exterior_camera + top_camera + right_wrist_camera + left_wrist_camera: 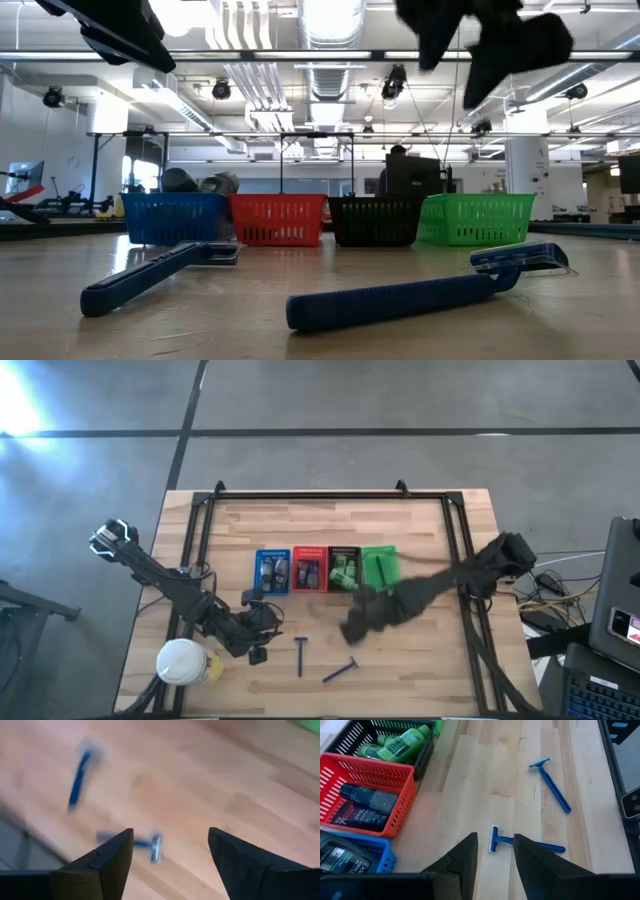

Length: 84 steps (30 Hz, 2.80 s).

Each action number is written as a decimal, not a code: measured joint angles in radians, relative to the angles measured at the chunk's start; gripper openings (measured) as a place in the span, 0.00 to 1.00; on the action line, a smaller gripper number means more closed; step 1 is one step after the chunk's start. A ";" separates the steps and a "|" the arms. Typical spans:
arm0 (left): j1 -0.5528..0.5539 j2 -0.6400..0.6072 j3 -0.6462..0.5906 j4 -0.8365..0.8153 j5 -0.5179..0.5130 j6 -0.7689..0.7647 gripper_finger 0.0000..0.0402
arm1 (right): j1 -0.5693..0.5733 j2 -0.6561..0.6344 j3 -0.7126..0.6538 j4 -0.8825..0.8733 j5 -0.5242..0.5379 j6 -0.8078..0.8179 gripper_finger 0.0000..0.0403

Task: Pick & Place Travel size toiletries
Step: Put the razor into the green bin

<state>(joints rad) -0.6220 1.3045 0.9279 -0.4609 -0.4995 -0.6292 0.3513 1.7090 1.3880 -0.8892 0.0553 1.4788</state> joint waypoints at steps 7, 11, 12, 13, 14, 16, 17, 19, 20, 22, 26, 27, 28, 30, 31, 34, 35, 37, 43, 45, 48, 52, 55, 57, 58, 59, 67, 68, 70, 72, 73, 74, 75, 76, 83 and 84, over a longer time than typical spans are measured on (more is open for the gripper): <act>0.000 0.000 0.000 0.069 0.000 0.020 0.33 | 0.188 0.190 0.150 0.030 0.012 -0.611 0.53; 0.001 0.000 0.000 0.066 0.000 0.028 0.33 | 0.210 0.322 0.249 0.031 -0.054 -0.708 0.49; 0.001 0.000 0.000 0.059 0.000 0.027 0.33 | 0.209 0.357 0.278 0.030 -0.079 -0.710 0.49; 0.001 0.000 0.000 0.054 0.002 0.027 0.33 | 0.208 0.391 0.309 0.025 -0.105 -0.713 0.48; 0.001 0.000 0.000 0.051 0.005 0.027 0.33 | 0.206 0.423 0.344 0.017 -0.126 -0.724 0.47; 0.001 0.000 0.000 0.046 0.009 0.018 0.33 | 0.203 0.475 0.418 -0.030 -0.157 -0.775 0.45; 0.001 0.000 0.000 0.046 0.009 0.009 0.33 | 0.202 0.497 0.457 -0.066 -0.165 -0.808 0.44; 0.001 0.000 0.000 0.045 0.010 -0.007 0.33 | 0.201 0.538 0.532 -0.140 -0.163 -0.871 0.43; 0.001 0.000 0.000 0.045 0.012 -0.013 0.33 | 0.199 0.557 0.562 -0.178 -0.156 -0.907 0.42; 0.001 0.000 0.000 0.045 0.022 -0.020 0.33 | 0.194 0.591 0.616 -0.221 -0.133 -0.967 0.41; 0.001 0.000 0.000 0.045 0.029 -0.024 0.33 | 0.189 0.637 0.679 -0.227 -0.102 -1.121 0.40; 0.001 0.000 0.000 0.045 0.030 -0.031 0.33 | 0.190 0.651 0.690 -0.227 -0.104 -1.156 0.40; 0.001 0.000 0.000 0.045 0.030 -0.042 0.33 | 0.191 0.666 0.699 -0.232 -0.104 -1.183 0.41; 0.001 0.000 0.000 0.045 0.031 -0.059 0.33 | 0.193 0.693 0.711 -0.236 -0.105 -1.225 0.42; 0.000 0.000 0.000 0.044 0.031 -0.062 0.33 | 0.193 0.704 0.715 -0.237 -0.106 -1.246 0.43; 0.000 0.000 0.000 0.041 0.032 -0.068 0.33 | 0.192 0.713 0.718 -0.240 -0.070 -1.278 0.46; 0.000 0.000 0.000 0.042 0.032 -0.077 0.33 | 0.192 0.713 0.715 -0.242 -0.042 -1.279 0.46; 0.000 0.000 0.000 0.041 0.032 -0.095 0.33 | 0.192 0.713 0.706 -0.242 0.012 -1.267 0.47; 0.000 0.000 0.000 0.041 0.032 -0.105 0.33 | 0.193 0.710 0.692 -0.255 0.028 -1.351 0.47; 0.000 0.000 0.000 0.041 0.032 -0.105 0.33 | 0.193 0.712 0.671 -0.255 0.025 -1.373 0.45; 0.001 0.000 0.000 0.042 0.032 -0.105 0.33 | 0.185 0.709 0.631 -0.247 -0.036 -1.378 0.41; 0.001 0.000 0.000 0.042 0.031 -0.111 0.33 | 0.182 0.700 0.592 -0.227 -0.071 -1.421 0.31; 0.001 0.000 0.000 0.042 0.030 -0.138 0.33 | 0.183 0.696 0.589 -0.226 -0.071 -1.472 0.20; 0.002 0.000 0.000 0.043 0.027 -0.155 0.33 | 0.183 0.687 0.578 -0.225 -0.071 -1.482 0.12; 0.003 0.000 0.000 0.044 0.027 -0.161 0.33 | 0.181 0.674 0.560 -0.225 -0.070 -1.483 0.08; 0.003 0.000 0.000 0.047 0.027 -0.167 0.33 | 0.176 0.655 0.531 -0.237 -0.070 -1.483 0.06; 0.003 0.000 0.000 0.071 0.027 -0.199 0.33 | 0.121 0.340 0.245 -0.213 -0.010 -1.240 0.07; 0.003 0.000 0.000 0.073 0.027 -0.199 0.33 | 0.114 0.280 0.211 -0.212 0.021 -1.166 0.07; 0.003 0.000 0.000 0.078 0.027 -0.199 0.33 | 0.094 0.156 0.132 -0.215 0.095 -0.976 0.07; 0.003 0.000 0.000 0.086 0.027 -0.199 0.33 | 0.057 0.037 0.046 -0.217 0.152 -0.724 0.07; 0.003 0.000 0.000 0.090 0.027 -0.199 0.33 | 0.030 -0.027 -0.002 -0.228 0.161 -0.583 0.07; 0.003 0.000 0.000 0.091 0.027 -0.199 0.33 | -0.002 -0.087 -0.052 -0.239 0.160 -0.449 0.07; 0.003 0.000 0.000 0.091 0.027 -0.199 0.33 | -0.037 -0.147 -0.107 -0.240 0.157 -0.344 0.08; 0.003 0.000 0.000 0.091 0.027 -0.199 0.33 | -0.068 -0.203 -0.163 -0.231 0.161 -0.263 0.08; 0.003 0.000 0.000 0.110 0.027 -0.250 0.33 | -0.299 -0.451 -0.480 0.083 0.173 -0.042 0.12; 0.003 0.000 0.000 0.115 0.027 -0.259 0.33 | -0.324 -0.460 -0.505 0.133 0.164 -0.045 0.13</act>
<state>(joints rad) -0.6193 1.3045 0.9283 -0.3462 -0.4725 -0.8881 0.0274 1.2488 0.8830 -0.7563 0.2191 1.4335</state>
